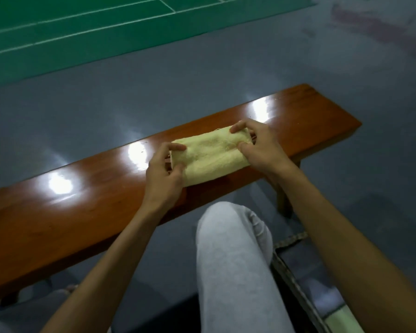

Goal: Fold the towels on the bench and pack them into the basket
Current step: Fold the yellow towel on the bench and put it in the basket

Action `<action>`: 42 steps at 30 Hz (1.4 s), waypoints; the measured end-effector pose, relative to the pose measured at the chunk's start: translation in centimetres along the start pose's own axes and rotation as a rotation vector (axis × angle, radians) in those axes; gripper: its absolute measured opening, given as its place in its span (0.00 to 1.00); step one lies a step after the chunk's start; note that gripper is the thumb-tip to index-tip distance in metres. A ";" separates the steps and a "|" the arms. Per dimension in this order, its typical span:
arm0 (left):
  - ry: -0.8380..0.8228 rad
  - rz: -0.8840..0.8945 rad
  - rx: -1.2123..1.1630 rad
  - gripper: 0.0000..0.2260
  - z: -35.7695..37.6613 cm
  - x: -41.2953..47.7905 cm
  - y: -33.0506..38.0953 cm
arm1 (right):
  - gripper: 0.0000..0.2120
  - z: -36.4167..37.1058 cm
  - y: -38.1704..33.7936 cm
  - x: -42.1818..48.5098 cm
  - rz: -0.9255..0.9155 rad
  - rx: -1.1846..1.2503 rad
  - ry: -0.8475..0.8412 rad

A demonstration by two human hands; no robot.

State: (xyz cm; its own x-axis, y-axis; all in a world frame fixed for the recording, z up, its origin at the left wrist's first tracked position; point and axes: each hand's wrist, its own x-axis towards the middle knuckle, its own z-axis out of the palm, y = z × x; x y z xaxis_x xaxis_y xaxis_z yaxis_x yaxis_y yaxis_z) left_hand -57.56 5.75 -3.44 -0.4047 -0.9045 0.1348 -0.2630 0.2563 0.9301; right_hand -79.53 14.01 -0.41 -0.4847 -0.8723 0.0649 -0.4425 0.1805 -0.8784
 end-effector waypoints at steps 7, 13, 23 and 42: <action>-0.033 0.003 -0.007 0.14 5.7 -0.3 3.6 | 0.18 -5.4 2.8 -1.5 0.034 -0.068 0.147; -0.059 0.000 -0.006 0.18 10.1 -1.4 6.2 | 0.19 -9.7 4.8 -3.5 0.054 -0.112 0.252; -0.127 -0.163 -0.048 0.21 19.9 -5.7 7.4 | 0.20 -15.1 11.4 -7.9 0.200 -0.255 0.313; -0.096 -0.782 0.087 0.11 36.5 -20.0 -4.0 | 0.15 -12.1 30.7 -19.1 0.571 -0.564 0.097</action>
State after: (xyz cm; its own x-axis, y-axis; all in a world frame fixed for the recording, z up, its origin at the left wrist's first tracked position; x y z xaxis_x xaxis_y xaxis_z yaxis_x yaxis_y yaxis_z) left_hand -80.40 35.30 -22.35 -0.1472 -0.8008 -0.5805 -0.5685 -0.4118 0.7122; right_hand -92.98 41.67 -22.86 -0.8029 -0.5375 -0.2577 -0.4083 0.8109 -0.4191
